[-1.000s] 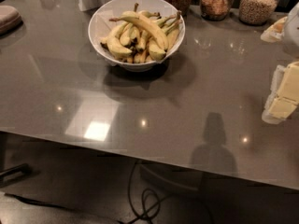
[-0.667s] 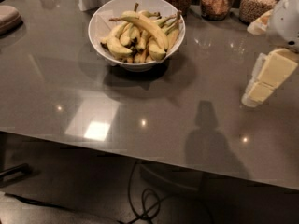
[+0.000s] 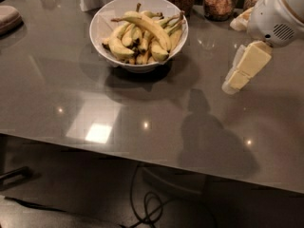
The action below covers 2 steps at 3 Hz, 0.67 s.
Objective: Pick banana from white bowl
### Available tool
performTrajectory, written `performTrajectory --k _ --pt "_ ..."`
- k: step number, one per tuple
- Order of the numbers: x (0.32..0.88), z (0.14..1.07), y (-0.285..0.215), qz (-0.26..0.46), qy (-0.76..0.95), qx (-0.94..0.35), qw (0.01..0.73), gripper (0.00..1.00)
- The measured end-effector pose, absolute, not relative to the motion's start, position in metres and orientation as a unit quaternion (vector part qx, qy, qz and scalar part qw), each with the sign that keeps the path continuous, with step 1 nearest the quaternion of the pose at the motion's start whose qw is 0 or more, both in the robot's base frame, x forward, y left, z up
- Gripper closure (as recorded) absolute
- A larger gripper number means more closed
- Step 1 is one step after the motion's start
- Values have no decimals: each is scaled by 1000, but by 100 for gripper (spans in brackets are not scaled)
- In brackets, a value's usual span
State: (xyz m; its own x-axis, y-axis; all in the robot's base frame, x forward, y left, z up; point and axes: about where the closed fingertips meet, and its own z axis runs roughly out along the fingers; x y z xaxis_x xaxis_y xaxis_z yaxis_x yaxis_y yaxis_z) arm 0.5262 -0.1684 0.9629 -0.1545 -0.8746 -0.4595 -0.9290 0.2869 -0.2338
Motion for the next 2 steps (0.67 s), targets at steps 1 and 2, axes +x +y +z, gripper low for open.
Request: performTrajectory --k 1,2 --pt "562 971 -146 76 739 -587 322 0" --pt "611 978 -116 123 712 -570 390 0"
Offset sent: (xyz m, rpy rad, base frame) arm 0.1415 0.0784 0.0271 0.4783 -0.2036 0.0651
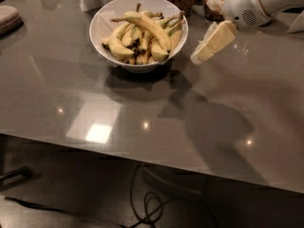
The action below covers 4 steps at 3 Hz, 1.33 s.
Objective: Pick banana from white bowl
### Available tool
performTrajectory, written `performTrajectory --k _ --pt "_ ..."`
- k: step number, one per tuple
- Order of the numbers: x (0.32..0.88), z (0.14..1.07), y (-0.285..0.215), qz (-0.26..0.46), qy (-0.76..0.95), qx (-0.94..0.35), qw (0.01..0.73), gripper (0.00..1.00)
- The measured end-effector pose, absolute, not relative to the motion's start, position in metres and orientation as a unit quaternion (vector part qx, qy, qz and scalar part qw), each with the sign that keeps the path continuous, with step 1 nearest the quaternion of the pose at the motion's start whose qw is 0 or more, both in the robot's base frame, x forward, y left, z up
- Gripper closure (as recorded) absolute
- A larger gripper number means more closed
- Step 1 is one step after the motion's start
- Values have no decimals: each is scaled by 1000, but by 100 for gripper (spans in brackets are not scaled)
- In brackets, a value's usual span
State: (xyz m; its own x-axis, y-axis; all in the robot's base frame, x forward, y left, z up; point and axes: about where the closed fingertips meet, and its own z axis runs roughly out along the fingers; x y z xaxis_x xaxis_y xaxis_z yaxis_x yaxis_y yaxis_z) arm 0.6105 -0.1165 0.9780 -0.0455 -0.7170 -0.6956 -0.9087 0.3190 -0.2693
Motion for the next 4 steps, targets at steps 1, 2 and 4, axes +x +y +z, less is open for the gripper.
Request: performTrajectory --k 1,2,4 --pt "649 980 -88 173 692 -553 431 0" --pt "670 978 -67 206 686 -539 442 0" --pt "686 977 -42 234 684 -533 439 34"
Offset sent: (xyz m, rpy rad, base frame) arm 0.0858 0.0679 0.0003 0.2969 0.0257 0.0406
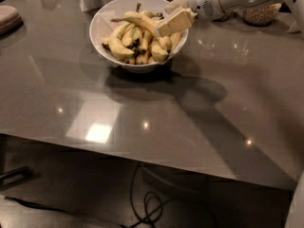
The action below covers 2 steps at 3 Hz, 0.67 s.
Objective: Pick banana from white bowl
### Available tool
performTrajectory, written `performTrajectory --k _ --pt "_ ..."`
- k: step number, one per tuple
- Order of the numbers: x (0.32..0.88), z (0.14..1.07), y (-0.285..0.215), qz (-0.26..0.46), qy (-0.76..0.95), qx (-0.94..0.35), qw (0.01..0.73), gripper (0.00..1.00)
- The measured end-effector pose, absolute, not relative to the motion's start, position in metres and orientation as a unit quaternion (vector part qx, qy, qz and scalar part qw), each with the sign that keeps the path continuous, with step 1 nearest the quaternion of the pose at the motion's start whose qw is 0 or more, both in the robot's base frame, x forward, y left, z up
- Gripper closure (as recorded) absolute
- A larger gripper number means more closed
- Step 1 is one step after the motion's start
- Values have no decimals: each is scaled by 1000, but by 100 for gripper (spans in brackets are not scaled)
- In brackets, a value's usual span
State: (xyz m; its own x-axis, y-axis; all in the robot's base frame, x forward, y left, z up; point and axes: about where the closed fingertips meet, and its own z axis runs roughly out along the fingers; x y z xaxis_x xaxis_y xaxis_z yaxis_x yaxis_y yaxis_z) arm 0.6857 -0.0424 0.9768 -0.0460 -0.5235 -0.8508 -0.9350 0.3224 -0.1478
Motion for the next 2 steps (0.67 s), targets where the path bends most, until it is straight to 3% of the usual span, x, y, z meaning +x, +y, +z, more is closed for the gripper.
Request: performTrajectory --k 1,2 --pt "702 972 -27 234 684 -542 430 44" --pt "707 970 -22 234 684 -545 426 44"
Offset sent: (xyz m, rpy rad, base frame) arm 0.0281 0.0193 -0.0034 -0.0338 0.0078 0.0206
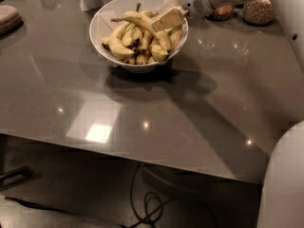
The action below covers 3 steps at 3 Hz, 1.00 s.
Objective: Pick banana from white bowl
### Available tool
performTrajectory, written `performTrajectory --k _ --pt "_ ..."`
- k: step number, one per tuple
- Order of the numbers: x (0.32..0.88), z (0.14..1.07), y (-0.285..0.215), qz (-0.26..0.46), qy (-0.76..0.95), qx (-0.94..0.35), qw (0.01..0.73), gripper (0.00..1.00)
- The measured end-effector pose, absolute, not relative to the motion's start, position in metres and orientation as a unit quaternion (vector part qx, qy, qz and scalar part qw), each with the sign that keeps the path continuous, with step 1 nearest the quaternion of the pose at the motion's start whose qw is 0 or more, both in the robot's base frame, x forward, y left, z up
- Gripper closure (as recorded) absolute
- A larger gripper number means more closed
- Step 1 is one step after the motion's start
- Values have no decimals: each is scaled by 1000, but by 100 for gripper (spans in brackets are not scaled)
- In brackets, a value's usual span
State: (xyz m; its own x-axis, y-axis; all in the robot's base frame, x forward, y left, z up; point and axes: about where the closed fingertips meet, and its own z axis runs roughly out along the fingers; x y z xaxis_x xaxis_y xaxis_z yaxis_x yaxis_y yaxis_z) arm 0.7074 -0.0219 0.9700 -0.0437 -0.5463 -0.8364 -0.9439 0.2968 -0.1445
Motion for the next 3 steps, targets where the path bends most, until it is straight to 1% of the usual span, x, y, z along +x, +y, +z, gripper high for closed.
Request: performTrajectory --k 3 --pt "727 933 -4 229 702 -558 379 44"
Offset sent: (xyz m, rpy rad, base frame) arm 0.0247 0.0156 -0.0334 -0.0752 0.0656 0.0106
